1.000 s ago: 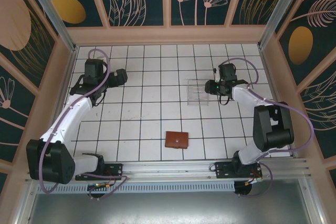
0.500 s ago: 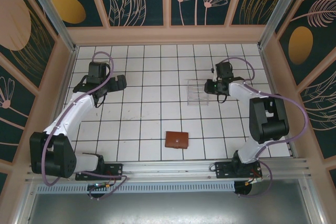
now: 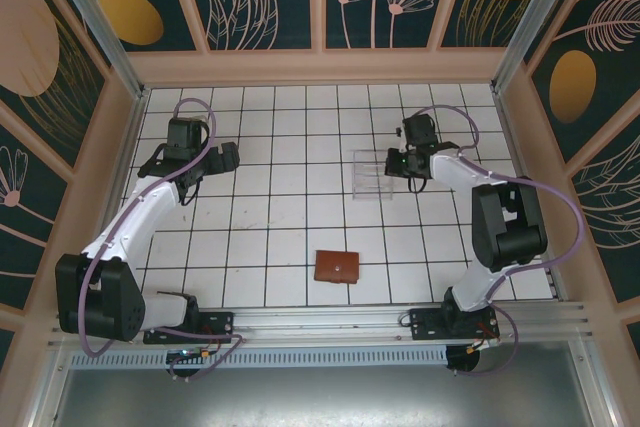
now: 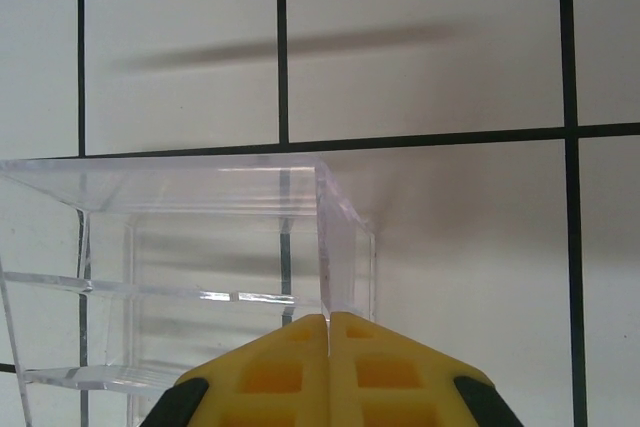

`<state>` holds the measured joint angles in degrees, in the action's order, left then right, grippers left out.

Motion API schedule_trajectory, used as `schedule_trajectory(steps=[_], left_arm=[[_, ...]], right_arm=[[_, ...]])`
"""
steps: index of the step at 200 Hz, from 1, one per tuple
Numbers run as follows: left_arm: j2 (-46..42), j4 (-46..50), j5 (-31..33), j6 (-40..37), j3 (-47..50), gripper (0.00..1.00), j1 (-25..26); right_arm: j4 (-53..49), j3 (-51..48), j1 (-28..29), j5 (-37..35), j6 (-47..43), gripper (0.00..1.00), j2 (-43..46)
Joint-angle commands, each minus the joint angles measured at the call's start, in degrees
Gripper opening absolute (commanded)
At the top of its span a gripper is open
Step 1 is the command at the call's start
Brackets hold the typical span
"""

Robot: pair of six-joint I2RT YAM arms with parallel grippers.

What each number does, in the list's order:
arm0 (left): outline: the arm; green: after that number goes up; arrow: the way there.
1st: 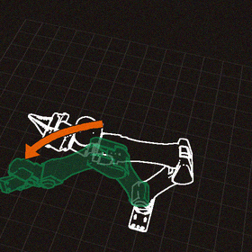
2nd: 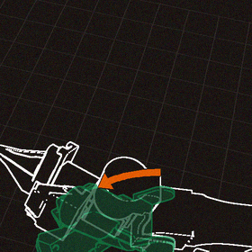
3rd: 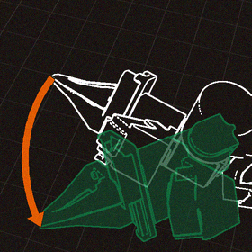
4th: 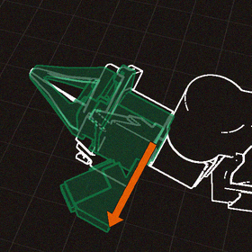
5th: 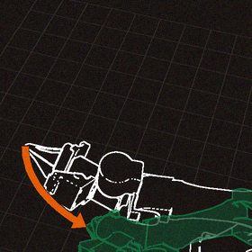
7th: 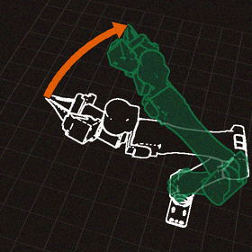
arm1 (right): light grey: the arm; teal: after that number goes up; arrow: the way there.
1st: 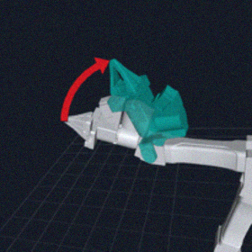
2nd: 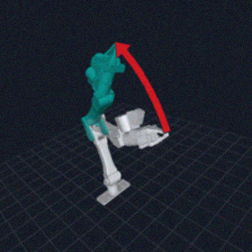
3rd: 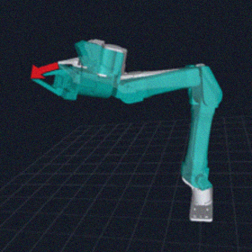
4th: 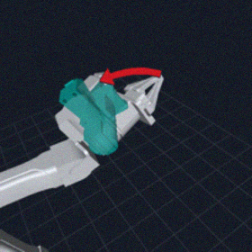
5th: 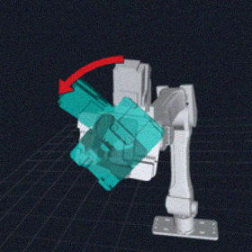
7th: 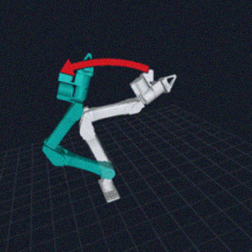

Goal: Take the credit cards out of the card holder

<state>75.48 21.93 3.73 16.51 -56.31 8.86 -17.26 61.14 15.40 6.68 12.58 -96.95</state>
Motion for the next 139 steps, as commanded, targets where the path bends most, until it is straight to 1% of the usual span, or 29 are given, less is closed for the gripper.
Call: schedule_trajectory(steps=[1,36,88,139], left_arm=[[-0.8,1.1,0.8,-1.2,0.2,0.98,0.1],[-0.7,1.1,0.5,-1.6,0.3,0.98,0.1],[-0.7,1.2,0.4,-1.6,0.2,0.98,0.1],[-0.6,0.9,-0.2,-1.7,0.3,0.99,0.1]], right_arm=[[-1.6,4.2,2.3,-2.7,2.4,0.02,-1.3],[-2.0,8.5,6.3,-4.7,5.9,0.01,-4.0],[-2.1,17.7,12.3,-6.1,10.7,0.0,-11.4],[-0.7,24.4,14.7,-7.3,14.8,0.0,-17.1]])
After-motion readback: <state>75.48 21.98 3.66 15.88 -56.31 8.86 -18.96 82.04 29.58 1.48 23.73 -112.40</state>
